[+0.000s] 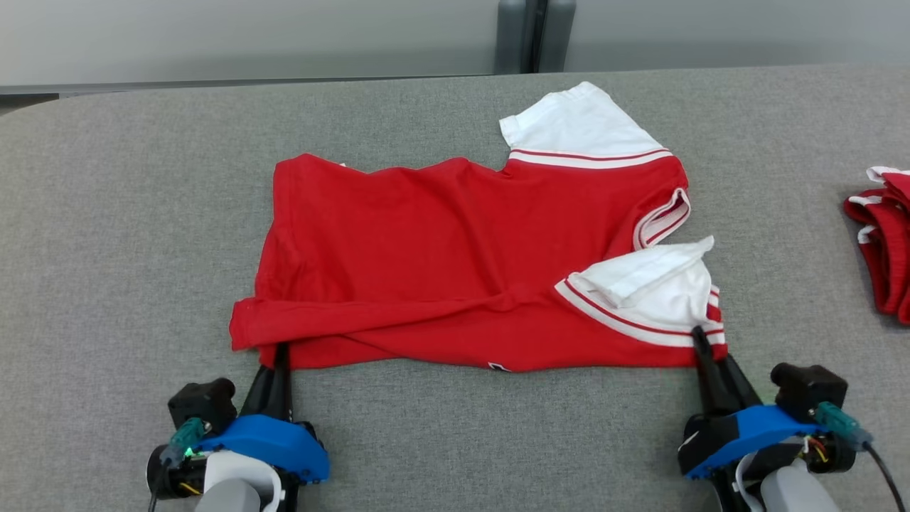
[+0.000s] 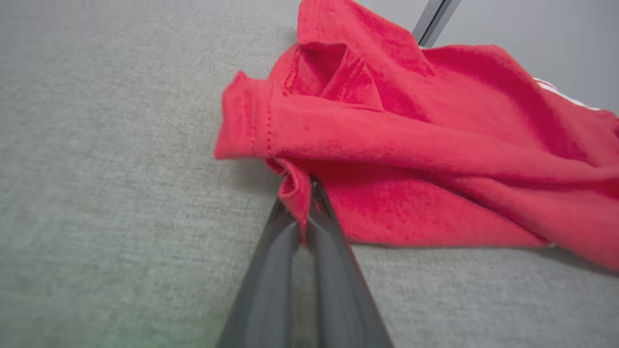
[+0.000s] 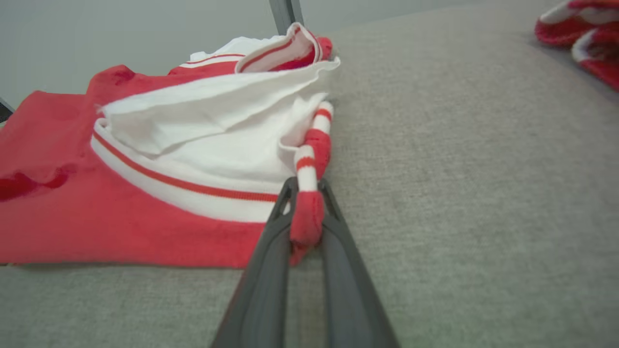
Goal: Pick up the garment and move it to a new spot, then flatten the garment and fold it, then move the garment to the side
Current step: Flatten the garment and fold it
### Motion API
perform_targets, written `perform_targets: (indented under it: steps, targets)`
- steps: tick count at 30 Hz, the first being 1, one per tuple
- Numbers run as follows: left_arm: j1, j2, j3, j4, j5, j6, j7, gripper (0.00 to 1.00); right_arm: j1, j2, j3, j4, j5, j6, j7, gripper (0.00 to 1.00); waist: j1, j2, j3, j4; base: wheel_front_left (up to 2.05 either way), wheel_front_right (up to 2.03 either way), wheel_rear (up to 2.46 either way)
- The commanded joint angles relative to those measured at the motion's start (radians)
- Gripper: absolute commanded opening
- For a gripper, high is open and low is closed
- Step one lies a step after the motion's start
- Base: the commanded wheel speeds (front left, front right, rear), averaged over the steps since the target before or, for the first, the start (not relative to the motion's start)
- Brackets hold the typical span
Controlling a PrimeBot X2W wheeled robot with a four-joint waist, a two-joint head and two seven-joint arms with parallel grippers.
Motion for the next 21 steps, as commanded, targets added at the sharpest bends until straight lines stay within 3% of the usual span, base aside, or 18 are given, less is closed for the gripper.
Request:
perform_targets:
  steps: [1,10,16,21]
  targets:
    - [0.007,-0.007,0.026,-0.046,0.001,-0.005,0.007,0.00,-0.008,-0.001,-0.010,-0.026,0.024,0.000,0.000,0.00,-0.0002,0.0000,-0.008,0.003,0.00,0.00,0.00]
    - [-0.019,-0.005,0.107,-0.183,0.050,-0.015,0.006,0.00,-0.097,-0.015,-0.019,-0.022,0.099,0.000,0.000,0.00,-0.0002,0.0000,-0.122,0.005,0.00,0.00,0.00]
    - [0.079,-0.005,0.104,-0.101,0.016,-0.004,0.006,0.00,-0.036,-0.033,0.014,0.061,0.174,0.000,0.008,0.00,-0.0002,0.0000,-0.239,-0.002,0.00,0.00,0.00]
    - [0.149,-0.005,0.065,-0.013,-0.041,0.009,0.005,0.00,0.044,-0.042,0.044,0.085,0.206,0.000,0.012,0.00,-0.0002,0.0000,-0.268,-0.007,0.00,0.00,0.00]
